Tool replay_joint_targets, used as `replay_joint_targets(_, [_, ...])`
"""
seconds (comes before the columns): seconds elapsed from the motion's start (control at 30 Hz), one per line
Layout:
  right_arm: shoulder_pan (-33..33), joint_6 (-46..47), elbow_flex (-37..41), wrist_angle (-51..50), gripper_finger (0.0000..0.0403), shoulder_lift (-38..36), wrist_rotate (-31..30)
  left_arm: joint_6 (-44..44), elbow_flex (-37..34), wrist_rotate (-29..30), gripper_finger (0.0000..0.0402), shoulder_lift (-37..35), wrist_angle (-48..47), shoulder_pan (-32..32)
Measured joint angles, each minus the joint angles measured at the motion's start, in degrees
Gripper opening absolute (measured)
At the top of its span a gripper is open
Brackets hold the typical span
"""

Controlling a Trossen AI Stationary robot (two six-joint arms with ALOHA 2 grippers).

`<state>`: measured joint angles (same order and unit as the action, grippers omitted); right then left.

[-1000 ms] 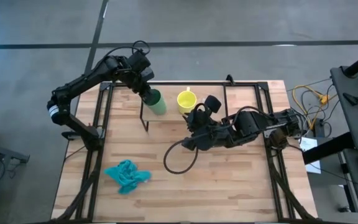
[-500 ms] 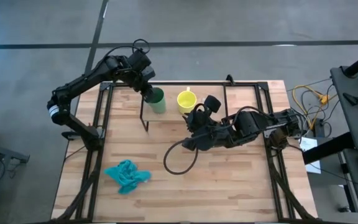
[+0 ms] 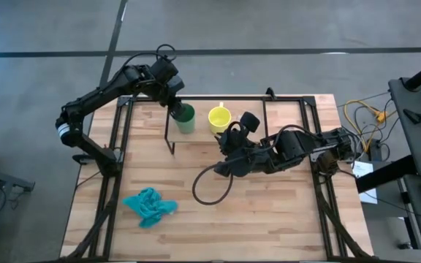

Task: Stack small to large cups/mugs on shelf
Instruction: Put the green cup on the shelf, then return to Home Position

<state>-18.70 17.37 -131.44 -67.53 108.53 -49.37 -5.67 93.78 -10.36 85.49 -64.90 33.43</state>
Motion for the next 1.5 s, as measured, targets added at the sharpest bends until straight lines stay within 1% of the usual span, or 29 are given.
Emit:
replay_joint_targets(0.23, [0.0,0.2,0.0,0.0,0.0038,0.0,0.0,0.0,0.0,-1.3,0.0039,0.0,0.7,0.0])
replay_joint_targets(0.5, [0.0,0.2,0.0,0.0,0.0038,0.0,0.0,0.0,2.2,-2.1,0.0039,0.0,0.8,0.0])
replay_joint_targets(0.8, [0.0,-0.3,0.0,0.0,0.0038,0.0,0.0,-0.2,9.5,-2.1,0.0039,0.0,-0.7,0.0])
replay_joint_targets(0.93, [0.0,-4.9,0.0,0.0,0.0038,0.0,0.0,-0.4,13.3,-2.1,0.0039,-0.6,-1.2,0.0])
replay_joint_targets(1.17, [-0.2,-13.3,-0.2,0.2,0.0038,0.0,0.1,-4.5,18.9,-2.1,0.0039,-4.6,-1.6,-0.1])
replay_joint_targets(1.4, [-0.1,-9.4,-0.7,-0.3,0.0038,-0.1,0.5,-4.5,19.2,-2.8,0.0039,-12.2,-1.8,-0.1])
replay_joint_targets(1.5, [-0.2,-6.7,-1.7,0.5,0.0038,-2.1,1.8,-4.5,19.1,-2.9,0.0039,-15.1,-1.9,-0.1])
